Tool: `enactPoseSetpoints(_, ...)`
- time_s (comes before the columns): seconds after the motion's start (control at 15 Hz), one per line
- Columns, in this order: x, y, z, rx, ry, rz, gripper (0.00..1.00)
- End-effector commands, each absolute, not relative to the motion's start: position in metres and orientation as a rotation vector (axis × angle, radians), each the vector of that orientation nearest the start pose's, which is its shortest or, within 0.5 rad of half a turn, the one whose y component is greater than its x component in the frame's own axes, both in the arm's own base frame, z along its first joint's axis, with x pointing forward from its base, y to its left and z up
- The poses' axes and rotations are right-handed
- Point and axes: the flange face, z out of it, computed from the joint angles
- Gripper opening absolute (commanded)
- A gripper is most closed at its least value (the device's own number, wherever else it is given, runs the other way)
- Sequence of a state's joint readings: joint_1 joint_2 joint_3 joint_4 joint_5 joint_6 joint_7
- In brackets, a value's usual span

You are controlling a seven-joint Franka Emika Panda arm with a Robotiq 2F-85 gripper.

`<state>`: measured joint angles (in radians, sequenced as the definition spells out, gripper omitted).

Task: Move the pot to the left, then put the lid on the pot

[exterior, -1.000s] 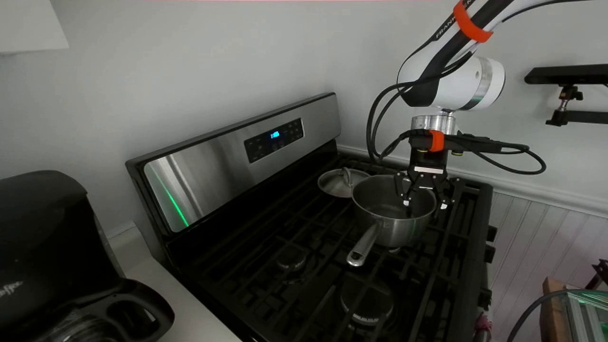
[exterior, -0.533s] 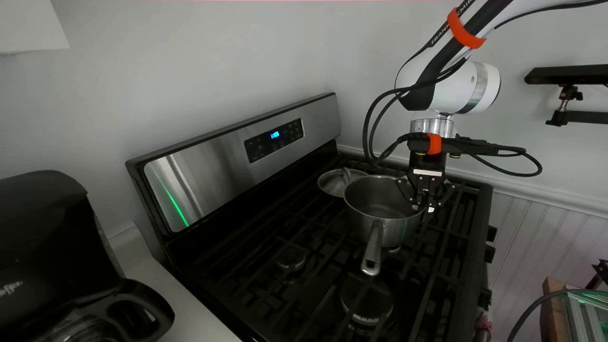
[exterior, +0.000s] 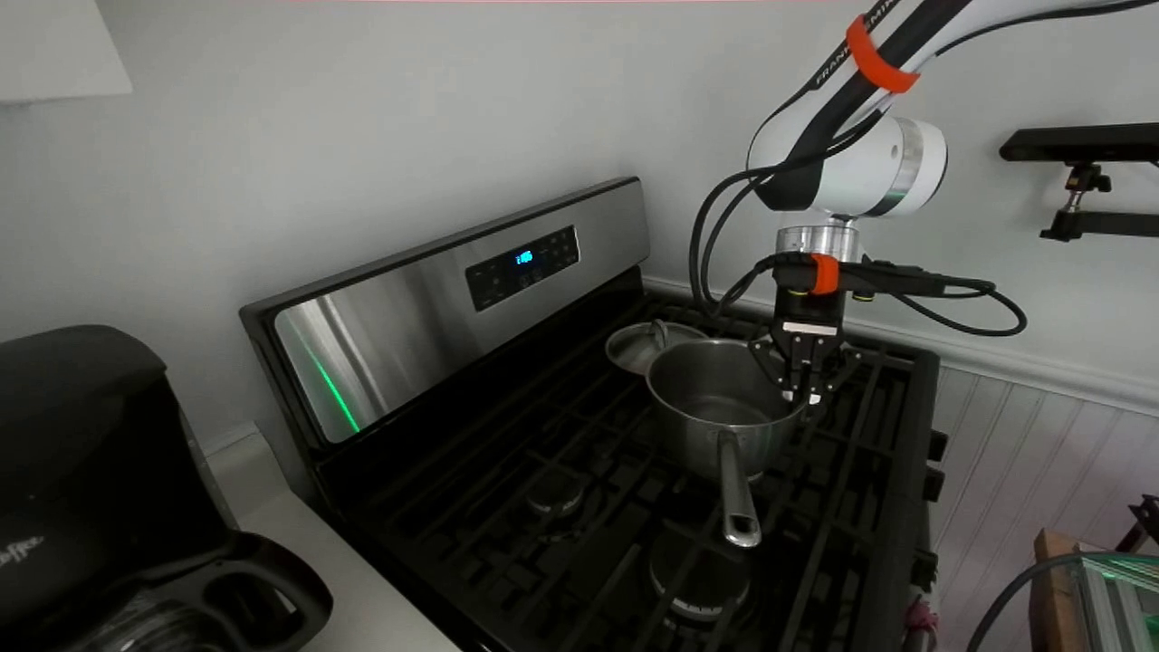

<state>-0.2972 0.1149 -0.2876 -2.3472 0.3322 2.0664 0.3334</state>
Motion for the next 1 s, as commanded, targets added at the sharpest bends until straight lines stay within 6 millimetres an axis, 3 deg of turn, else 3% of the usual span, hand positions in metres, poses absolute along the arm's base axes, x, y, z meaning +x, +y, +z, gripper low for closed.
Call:
enactPoseSetpoints(0.0,0.396,-0.227,0.262,-2.432,1.396,0.558,0.01)
enactPoseSetpoints(0.93,0.378,-0.173,0.254,-2.642,0.972,0.730,0.01)
